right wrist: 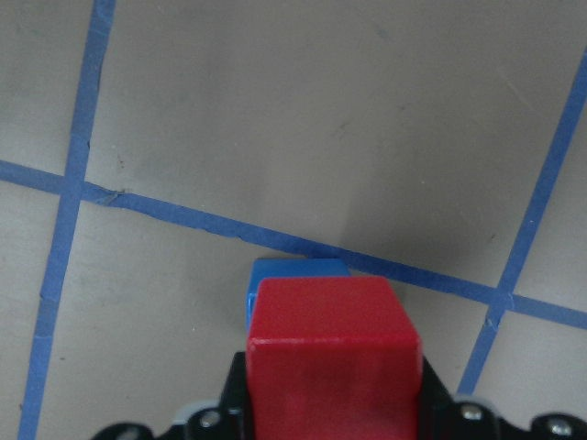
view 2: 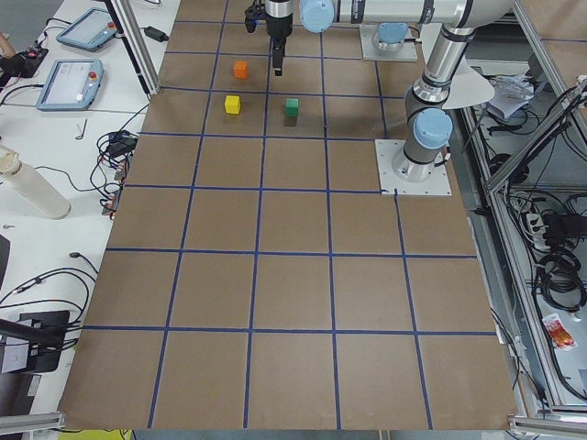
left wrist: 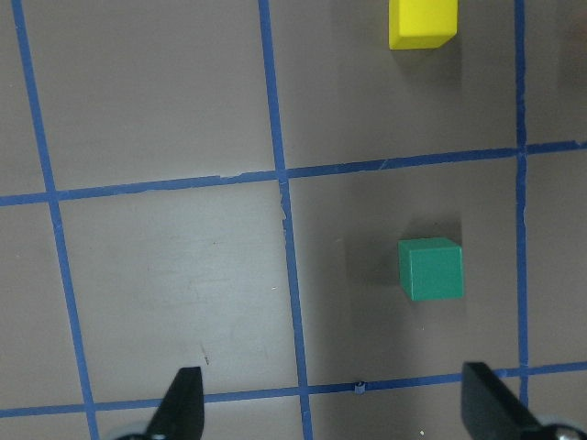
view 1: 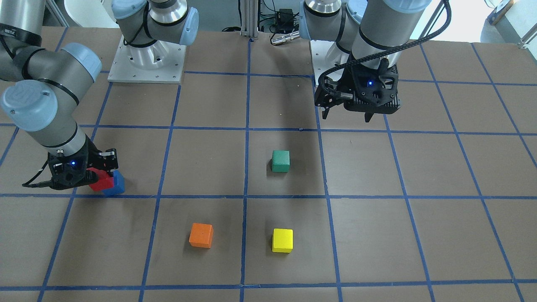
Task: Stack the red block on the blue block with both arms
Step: 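Lower the red cube onto the blue cube and open the right gripper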
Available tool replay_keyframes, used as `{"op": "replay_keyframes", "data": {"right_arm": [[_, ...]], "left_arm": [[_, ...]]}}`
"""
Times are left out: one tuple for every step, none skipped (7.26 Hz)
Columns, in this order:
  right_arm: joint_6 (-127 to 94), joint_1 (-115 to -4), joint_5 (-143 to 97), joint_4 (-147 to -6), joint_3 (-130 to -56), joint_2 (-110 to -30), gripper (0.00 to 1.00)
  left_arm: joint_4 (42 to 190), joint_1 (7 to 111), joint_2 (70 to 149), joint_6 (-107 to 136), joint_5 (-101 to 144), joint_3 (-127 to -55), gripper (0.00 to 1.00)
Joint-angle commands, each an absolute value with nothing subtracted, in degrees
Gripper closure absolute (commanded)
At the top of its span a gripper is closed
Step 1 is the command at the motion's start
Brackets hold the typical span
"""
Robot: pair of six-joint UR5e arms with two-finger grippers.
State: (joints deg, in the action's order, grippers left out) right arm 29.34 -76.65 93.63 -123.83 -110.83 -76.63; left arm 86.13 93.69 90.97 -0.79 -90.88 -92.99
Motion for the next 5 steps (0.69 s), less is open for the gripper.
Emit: {"op": "replay_keyframes", "data": {"right_arm": [[29.36,-76.64,93.69,-123.75,-110.83,-76.46,0.9],[29.36,-76.64,93.6,-123.66,-110.83,-76.46,0.85],[29.36,-76.64,93.6,-123.66,-111.27,-76.46,0.83],[29.36,-76.64,93.43,-123.84,-112.05,-76.46,0.83],[29.36,-76.64,93.43,-123.84,-112.15,-76.46,0.83]], "left_arm": [[86.13,93.69,90.97,-0.79,-90.88,-92.99,0.0],[86.13,93.69,90.97,-0.79,-90.88,-92.99,0.0],[86.13,93.69,90.97,-0.79,-90.88,-92.99,0.0],[86.13,93.69,90.97,-0.79,-90.88,-92.99,0.0],[86.13,93.69,90.97,-0.79,-90.88,-92.99,0.0]]}}
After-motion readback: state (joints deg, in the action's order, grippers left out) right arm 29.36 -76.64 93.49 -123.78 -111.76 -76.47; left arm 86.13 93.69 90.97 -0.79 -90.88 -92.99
